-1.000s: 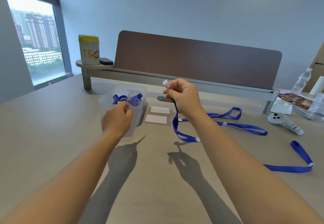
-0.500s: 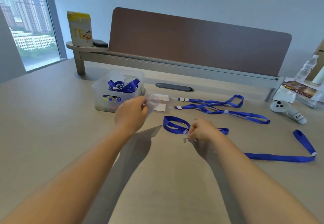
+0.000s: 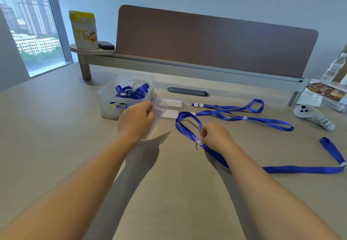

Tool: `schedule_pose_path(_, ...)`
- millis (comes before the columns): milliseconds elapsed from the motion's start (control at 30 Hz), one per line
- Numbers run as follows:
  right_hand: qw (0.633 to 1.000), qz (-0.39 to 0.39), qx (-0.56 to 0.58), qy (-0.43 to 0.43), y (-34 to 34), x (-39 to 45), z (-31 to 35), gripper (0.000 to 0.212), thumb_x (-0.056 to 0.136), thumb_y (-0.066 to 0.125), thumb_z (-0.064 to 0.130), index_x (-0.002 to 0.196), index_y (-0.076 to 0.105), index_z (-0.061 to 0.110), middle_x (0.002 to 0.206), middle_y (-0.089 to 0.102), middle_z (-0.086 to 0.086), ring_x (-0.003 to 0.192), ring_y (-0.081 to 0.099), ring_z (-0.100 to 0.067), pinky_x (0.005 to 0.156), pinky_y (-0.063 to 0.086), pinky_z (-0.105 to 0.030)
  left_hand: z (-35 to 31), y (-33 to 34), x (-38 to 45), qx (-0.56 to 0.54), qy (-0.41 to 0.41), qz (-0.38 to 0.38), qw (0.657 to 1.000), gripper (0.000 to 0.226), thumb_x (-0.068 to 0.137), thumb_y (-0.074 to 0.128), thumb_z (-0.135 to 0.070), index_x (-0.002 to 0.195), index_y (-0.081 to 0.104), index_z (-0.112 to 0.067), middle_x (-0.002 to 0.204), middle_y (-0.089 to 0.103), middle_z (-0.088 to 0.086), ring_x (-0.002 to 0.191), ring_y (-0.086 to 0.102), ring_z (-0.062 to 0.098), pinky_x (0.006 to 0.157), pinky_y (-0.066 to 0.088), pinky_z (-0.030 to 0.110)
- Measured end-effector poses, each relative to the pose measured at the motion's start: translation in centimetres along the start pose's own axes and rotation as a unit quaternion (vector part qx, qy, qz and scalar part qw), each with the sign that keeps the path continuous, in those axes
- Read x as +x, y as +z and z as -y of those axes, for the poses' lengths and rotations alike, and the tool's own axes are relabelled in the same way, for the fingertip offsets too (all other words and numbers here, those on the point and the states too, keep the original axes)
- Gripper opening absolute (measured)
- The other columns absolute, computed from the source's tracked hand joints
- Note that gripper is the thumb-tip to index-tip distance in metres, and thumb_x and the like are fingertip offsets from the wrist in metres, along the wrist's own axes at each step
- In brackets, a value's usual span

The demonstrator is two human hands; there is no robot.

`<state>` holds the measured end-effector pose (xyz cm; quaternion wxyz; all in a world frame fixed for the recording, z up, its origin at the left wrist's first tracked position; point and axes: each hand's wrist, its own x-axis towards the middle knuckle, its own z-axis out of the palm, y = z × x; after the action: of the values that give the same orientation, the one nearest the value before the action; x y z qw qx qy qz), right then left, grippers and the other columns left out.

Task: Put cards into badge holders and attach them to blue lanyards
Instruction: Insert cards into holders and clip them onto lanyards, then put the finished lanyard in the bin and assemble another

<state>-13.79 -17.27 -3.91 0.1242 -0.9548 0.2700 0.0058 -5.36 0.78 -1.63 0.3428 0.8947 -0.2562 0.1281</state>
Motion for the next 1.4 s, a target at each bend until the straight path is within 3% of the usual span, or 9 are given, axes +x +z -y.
schedule_pose_path(200,1.000,0.024,0.002,0.000,0.8,0.3,1.5,0.009,0.086,0.059,0.015,0.092,0.061,0.009,0.100,0.065,-0.012,0.084,0.053,-0.020,0.073,0.041,-0.027,0.8,-1.2,-0.3,0.000,-0.015,-0.009,1.000,0.027,0.093,0.044,-0.022,0.111,0.059,-0.009,0.114,0.066,0.013,0.097,0.060,0.028,0.079,0.050,0.036)
schedule_pose_path(467,0.998,0.032,-0.006,0.048,1.4,0.7,1.9,0.025,0.089,0.054,0.014,0.111,0.059,0.002,0.088,0.053,-0.009,0.081,0.051,-0.020,0.070,0.040,-0.025,1.7,-1.8,-0.4,-0.004,-0.023,-0.003,1.000,0.028,0.093,0.043,-0.023,0.114,0.057,-0.010,0.117,0.065,0.012,0.100,0.059,0.028,0.078,0.049,0.035)
schedule_pose_path(633,0.998,0.048,-0.015,0.028,0.5,0.7,2.6,0.025,0.085,0.057,0.008,0.109,0.062,0.002,0.111,0.064,-0.012,0.109,0.059,-0.024,0.088,0.048,-0.031,2.5,-2.3,0.0,-0.003,-0.035,0.001,0.999,0.028,0.093,0.044,-0.023,0.114,0.057,-0.010,0.118,0.064,0.012,0.099,0.058,0.028,0.076,0.048,0.033)
schedule_pose_path(767,0.998,0.052,-0.025,0.019,-0.2,0.6,3.5,0.023,0.084,0.061,0.009,0.107,0.061,0.005,0.120,0.063,-0.013,0.109,0.059,-0.025,0.094,0.047,-0.032,2.8,-2.8,0.3,-0.007,-0.044,-0.004,0.999,0.029,0.093,0.044,-0.024,0.115,0.056,-0.010,0.120,0.063,0.012,0.101,0.059,0.029,0.082,0.050,0.036)
schedule_pose_path(833,0.999,0.008,0.046,0.011,-0.7,0.4,3.9,0.006,0.083,0.059,0.002,0.088,0.060,0.006,0.111,0.064,-0.014,0.099,0.059,-0.024,0.084,0.048,-0.031,3.0,-3.1,0.5,-0.008,-0.043,-0.008,0.999,0.029,0.093,0.044,-0.023,0.115,0.056,-0.010,0.120,0.063,0.012,0.101,0.059,0.029,0.076,0.047,0.031)
schedule_pose_path(933,0.970,-0.065,0.232,0.022,-1.9,0.7,5.0,0.011,0.084,0.054,-0.004,0.083,0.060,0.004,0.094,0.058,-0.009,0.086,0.052,-0.020,0.073,0.043,-0.031,3.6,-4.0,1.0,-0.018,-0.047,-0.016,0.999,0.028,0.093,0.043,-0.023,0.115,0.056,-0.010,0.118,0.063,0.014,0.096,0.058,0.028,0.071,0.042,0.028)
schedule_pose_path(1067,0.910,-0.136,0.391,0.025,-4.2,2.7,7.7,0.032,0.083,0.052,-0.006,0.060,0.051,0.016,0.092,0.063,-0.012,0.086,0.061,-0.026,0.087,0.054,-0.044,5.0,-5.6,2.2,-0.030,-0.056,-0.043,0.997,0.026,0.093,0.044,-0.024,0.109,0.058,-0.010,0.115,0.064,0.015,0.082,0.049,0.020,0.068,0.042,0.029)
schedule_pose_path(1300,0.858,-0.204,0.472,-0.006,-7.2,6.9,14.9,0.024,0.085,0.052,-0.002,0.067,0.055,0.013,0.098,0.066,-0.016,0.095,0.065,-0.033,0.088,0.055,-0.047,8.1,-8.6,4.9,-0.034,-0.078,-0.101,0.991,0.026,0.092,0.045,-0.021,0.111,0.058,-0.008,0.115,0.064,0.016,0.082,0.046,0.019,0.069,0.041,0.029)
schedule_pose_path(1400,0.853,-0.236,0.464,-0.037,-7.4,8.9,17.9,0.015,0.085,0.049,-0.002,0.090,0.062,0.004,0.091,0.060,-0.010,0.081,0.056,-0.024,0.069,0.054,-0.034,9.6,-9.6,6.2,-0.030,-0.085,-0.124,0.988,0.026,0.092,0.045,-0.021,0.111,0.059,-0.008,0.115,0.064,0.015,0.083,0.046,0.017,0.067,0.041,0.028)
